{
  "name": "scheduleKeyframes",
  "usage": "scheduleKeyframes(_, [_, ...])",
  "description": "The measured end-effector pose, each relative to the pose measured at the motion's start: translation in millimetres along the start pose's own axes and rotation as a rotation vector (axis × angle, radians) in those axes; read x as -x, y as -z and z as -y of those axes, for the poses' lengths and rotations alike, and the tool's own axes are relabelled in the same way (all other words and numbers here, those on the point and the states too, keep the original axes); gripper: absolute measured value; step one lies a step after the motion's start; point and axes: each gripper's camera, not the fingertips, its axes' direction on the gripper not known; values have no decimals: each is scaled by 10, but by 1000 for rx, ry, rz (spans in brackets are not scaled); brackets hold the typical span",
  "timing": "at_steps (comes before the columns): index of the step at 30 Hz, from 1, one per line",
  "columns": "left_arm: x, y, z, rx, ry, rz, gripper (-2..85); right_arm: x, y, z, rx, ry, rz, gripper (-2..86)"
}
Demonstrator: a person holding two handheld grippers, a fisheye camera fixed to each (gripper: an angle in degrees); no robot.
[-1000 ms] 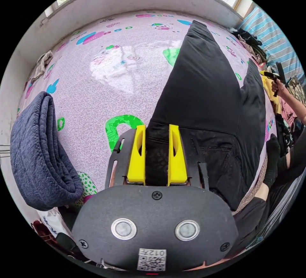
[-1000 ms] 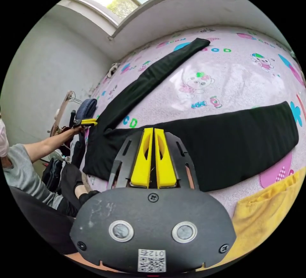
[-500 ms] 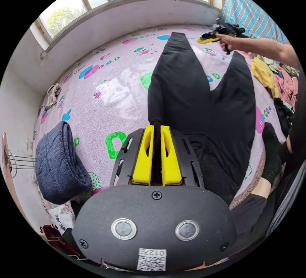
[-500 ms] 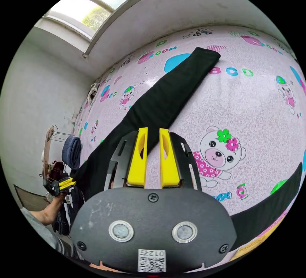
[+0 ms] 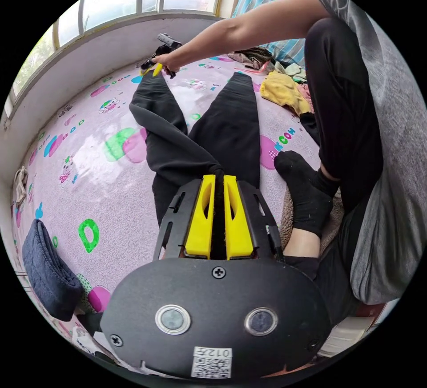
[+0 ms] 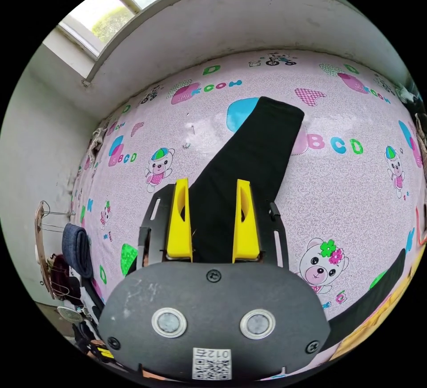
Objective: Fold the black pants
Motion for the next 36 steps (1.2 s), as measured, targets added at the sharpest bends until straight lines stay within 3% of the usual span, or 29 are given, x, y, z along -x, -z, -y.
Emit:
scheduleKeyframes(9, [-240,-347,-111,30,52,-92,7,1618,-1102,435,84,98,-142,172])
scheduleKeyframes(13, [-277,-447,-157,40,93,-102,7,2387,-1294,523,64,177,-371,122])
scheduleKeyframes(16, [-328,-510,-171,46,112,-97,6,2740,-1126,610,47,243,-368,77])
scheduleKeyframes(24, [-346,-537,-294,40,211,-47,7,2568,460,1120,-35,-30,-1,23])
scheduleKeyframes(31, [-395,-327,-367,45,160,124,8,2409,2854,1242,-163,-166,181,16])
scheduleKeyframes(36, [-747,-249,-396,91,-38,238,8,1966,4807,600,-274,-272,299,17])
